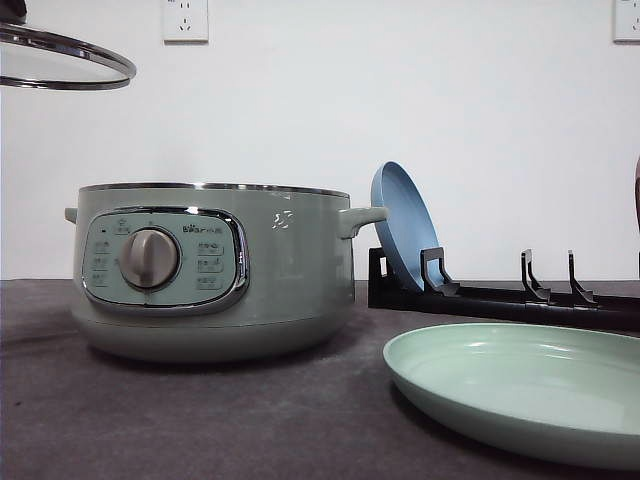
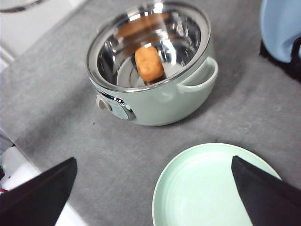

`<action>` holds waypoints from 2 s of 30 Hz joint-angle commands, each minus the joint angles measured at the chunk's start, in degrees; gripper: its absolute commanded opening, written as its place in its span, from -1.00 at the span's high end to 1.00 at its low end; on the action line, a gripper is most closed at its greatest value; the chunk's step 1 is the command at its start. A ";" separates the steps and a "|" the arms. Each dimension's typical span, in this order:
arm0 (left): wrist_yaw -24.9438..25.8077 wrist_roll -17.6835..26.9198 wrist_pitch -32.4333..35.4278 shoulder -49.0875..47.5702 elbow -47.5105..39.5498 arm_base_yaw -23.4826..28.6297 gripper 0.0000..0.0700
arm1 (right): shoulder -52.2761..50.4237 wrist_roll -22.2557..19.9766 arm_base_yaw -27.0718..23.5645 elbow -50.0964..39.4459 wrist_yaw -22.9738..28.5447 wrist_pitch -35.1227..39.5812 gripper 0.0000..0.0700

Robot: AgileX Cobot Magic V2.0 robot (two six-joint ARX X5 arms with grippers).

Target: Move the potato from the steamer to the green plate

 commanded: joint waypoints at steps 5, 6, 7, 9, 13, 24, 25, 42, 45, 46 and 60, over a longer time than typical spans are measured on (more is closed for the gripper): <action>0.07 0.44 2.05 -0.83 2.56 0.07 0.96 | 13.62 -5.93 2.68 9.89 -0.28 -0.52 -0.90; 0.07 0.44 2.05 -0.83 2.56 0.07 0.96 | 16.26 -6.85 3.11 11.84 -0.29 -0.89 -0.90; 0.09 0.44 2.05 -0.83 2.56 0.07 0.96 | 18.94 -7.70 3.53 13.85 -0.31 -1.28 -0.90; 0.09 0.44 2.05 -0.81 2.56 0.07 0.96 | 24.34 -8.71 4.34 18.07 -1.13 -2.46 -0.90; 0.09 0.44 2.05 -0.81 2.56 0.07 0.96 | 35.02 -10.52 5.98 26.97 -2.59 -5.08 -0.90; 0.09 0.52 2.07 -0.79 2.56 0.07 0.96 | 58.46 -15.72 10.25 47.10 -2.06 -5.82 -0.90; 0.09 0.50 2.06 -0.79 2.56 0.07 0.96 | 59.88 -16.49 10.60 48.05 -1.96 -5.43 -0.90; 0.11 -0.05 1.57 -0.77 2.54 0.04 0.96 | 72.63 -23.23 13.21 51.33 5.12 5.15 -0.90; 0.11 -0.18 0.99 -0.77 2.53 0.04 0.96 | 73.51 -23.28 13.14 51.33 5.38 7.24 -0.90; 0.11 -0.19 0.87 -0.77 2.52 0.04 0.96 | 73.82 -23.43 13.14 51.33 5.40 7.67 -0.90; 0.11 -0.08 0.94 -0.77 2.49 0.04 0.96 | 77.77 -23.55 11.93 51.33 5.35 9.76 -0.90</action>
